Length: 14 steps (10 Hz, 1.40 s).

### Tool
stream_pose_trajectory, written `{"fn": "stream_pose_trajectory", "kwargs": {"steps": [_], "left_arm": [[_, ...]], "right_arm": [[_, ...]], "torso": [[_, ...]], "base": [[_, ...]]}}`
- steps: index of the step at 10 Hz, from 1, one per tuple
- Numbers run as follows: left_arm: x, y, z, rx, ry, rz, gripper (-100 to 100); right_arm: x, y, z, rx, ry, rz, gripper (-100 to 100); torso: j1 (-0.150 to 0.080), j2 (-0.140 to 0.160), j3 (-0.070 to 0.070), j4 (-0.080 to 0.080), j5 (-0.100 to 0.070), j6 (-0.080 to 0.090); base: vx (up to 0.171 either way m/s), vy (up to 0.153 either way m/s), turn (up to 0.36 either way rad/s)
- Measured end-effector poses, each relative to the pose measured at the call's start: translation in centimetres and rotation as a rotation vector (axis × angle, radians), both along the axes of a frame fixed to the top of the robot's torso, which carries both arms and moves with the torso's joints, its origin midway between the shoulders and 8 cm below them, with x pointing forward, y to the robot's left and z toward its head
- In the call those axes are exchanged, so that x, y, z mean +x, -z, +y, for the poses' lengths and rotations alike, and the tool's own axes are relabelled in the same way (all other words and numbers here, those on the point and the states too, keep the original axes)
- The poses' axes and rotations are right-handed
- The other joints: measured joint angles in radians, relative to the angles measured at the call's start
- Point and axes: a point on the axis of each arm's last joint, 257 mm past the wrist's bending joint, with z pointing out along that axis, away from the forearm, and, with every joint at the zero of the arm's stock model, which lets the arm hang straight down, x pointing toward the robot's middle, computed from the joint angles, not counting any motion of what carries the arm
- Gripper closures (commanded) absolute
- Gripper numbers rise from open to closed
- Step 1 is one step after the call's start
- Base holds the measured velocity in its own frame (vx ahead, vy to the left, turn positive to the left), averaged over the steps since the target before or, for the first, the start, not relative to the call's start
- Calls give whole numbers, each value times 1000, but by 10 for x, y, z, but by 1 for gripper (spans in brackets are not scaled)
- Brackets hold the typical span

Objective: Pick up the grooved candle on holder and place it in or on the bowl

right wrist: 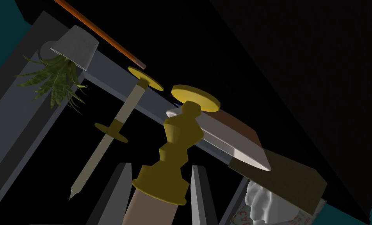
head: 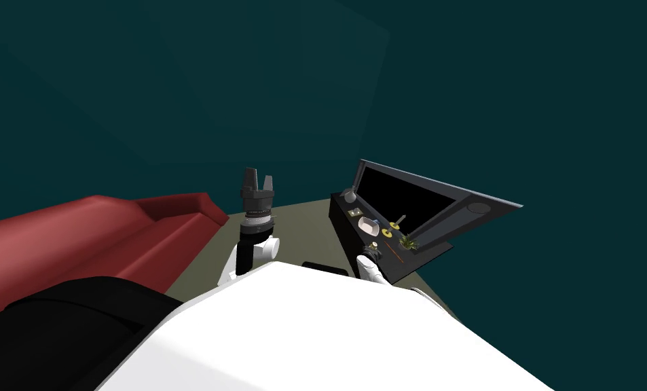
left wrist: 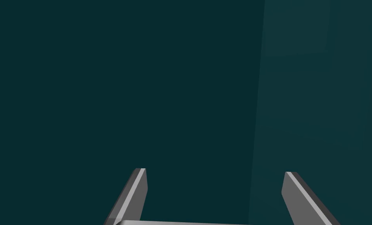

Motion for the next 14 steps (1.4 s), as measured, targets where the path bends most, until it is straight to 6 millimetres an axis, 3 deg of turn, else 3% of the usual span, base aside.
{"fn": "stream_pose_trajectory", "kwargs": {"steps": [11, 12, 14], "left_arm": [[0, 0, 0, 0, 0, 0, 0], [0, 0, 0, 0, 0, 0, 0], [0, 0, 0, 0, 0, 0, 0]], "right_arm": [[57, -48, -63, 37, 55, -130, 100], [59, -50, -63, 38, 56, -135, -100], [59, -50, -63, 39, 55, -135, -100]], "torso": [[-1, -11, -5, -1, -1, 0], [-1, -5, -2, 0, -1, 0], [0, 1, 1, 1, -1, 1]], "base": [[160, 1, 7], [17, -1, 2], [4, 0, 0]]}}
